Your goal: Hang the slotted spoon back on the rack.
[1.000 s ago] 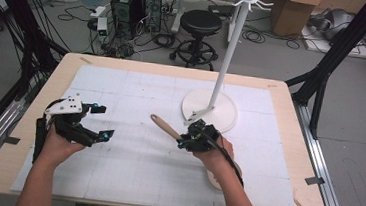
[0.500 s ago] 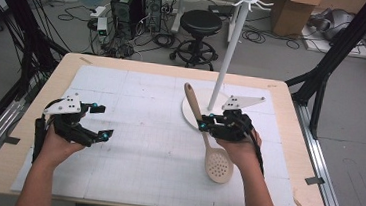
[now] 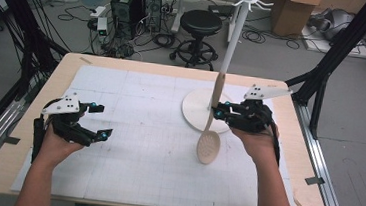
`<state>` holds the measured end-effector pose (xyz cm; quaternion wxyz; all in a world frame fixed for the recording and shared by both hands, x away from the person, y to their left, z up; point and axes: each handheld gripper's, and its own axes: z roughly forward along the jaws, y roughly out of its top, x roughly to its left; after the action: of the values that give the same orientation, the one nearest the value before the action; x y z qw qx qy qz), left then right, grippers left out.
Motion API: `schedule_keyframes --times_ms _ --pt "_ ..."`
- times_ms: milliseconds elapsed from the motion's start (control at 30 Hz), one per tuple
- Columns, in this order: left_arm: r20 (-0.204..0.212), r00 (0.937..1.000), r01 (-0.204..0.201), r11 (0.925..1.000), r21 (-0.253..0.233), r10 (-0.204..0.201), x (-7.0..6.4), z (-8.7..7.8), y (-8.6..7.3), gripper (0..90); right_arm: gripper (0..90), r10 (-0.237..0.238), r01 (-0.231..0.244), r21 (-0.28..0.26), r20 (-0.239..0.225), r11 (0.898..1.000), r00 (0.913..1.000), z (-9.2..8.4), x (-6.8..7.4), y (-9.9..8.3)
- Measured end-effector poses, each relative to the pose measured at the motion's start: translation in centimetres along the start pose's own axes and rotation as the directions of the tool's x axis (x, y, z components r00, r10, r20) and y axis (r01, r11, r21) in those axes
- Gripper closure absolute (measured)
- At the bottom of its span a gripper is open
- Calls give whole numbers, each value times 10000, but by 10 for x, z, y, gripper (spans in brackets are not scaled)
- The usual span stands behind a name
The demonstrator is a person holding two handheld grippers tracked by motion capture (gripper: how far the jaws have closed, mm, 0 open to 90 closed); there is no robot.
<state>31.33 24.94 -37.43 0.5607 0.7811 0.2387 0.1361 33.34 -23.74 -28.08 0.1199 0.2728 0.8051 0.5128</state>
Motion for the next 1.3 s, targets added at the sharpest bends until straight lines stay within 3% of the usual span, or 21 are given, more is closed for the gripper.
schedule_keyframes --times_ms 233,500,900,1167,1300 --pt "-43 10000 6 10000 -41 -6 0 -2 0 91 737 -25 32 -300 236 9995 9997 -17 -12 18" --pt "-49 10000 -19 10000 -20 19 1 -2 0 91 737 -295 306 -186 614 9994 9977 -33 -23 39" --pt "-16 10000 -48 10000 2 48 0 -1 0 91 737 -248 249 4 1003 9997 9947 -58 -49 64" --pt "2 10000 -53 10000 8 53 0 -1 0 91 736 -477 451 233 1238 9987 9912 -65 -64 88" --pt "15 10000 -32 10000 -13 32 0 -1 0 91 736 -335 288 350 1439 9990 9890 -65 -73 97"
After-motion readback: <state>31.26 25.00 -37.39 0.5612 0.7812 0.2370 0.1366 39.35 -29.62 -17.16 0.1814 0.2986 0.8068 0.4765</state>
